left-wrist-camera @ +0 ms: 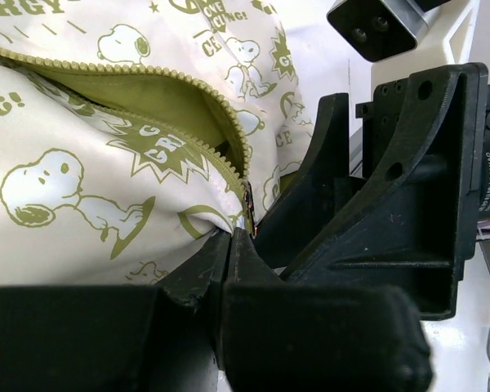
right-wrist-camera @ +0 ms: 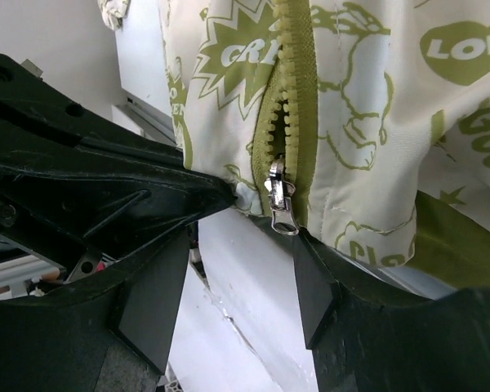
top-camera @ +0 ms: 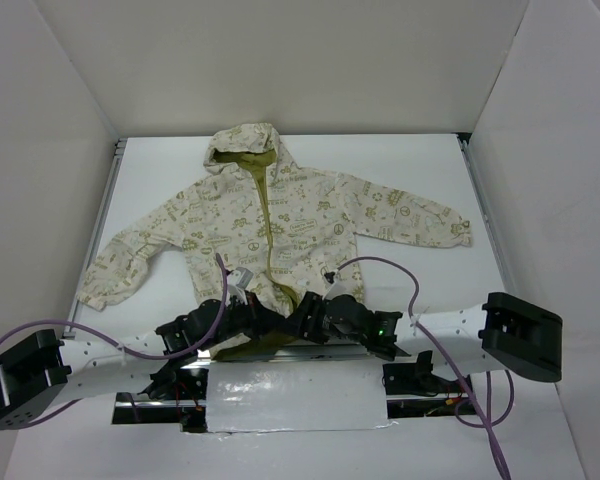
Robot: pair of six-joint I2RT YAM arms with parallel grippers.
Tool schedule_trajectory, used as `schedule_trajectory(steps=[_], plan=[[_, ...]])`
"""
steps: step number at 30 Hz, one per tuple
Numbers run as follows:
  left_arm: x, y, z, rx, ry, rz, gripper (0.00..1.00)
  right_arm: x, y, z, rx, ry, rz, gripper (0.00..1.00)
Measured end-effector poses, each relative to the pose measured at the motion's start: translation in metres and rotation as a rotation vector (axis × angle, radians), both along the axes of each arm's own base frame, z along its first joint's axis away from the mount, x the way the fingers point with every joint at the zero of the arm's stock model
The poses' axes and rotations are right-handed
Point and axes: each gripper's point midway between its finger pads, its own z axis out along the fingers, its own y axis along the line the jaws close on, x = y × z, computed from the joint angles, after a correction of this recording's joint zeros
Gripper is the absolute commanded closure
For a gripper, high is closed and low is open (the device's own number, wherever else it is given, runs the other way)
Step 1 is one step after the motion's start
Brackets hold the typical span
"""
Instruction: Zip up the jacket
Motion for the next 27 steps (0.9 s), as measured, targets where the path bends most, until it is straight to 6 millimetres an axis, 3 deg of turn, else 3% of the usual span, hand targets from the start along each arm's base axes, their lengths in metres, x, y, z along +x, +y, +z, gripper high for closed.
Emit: schedule_trajectory(steps=[27], plan=[[0.0,0.0004,-0.0034,0.004,0.003,0.001,1.0,0.0077,-0.0054,0.0069,0.03,-0.013,-0.058,0.46]])
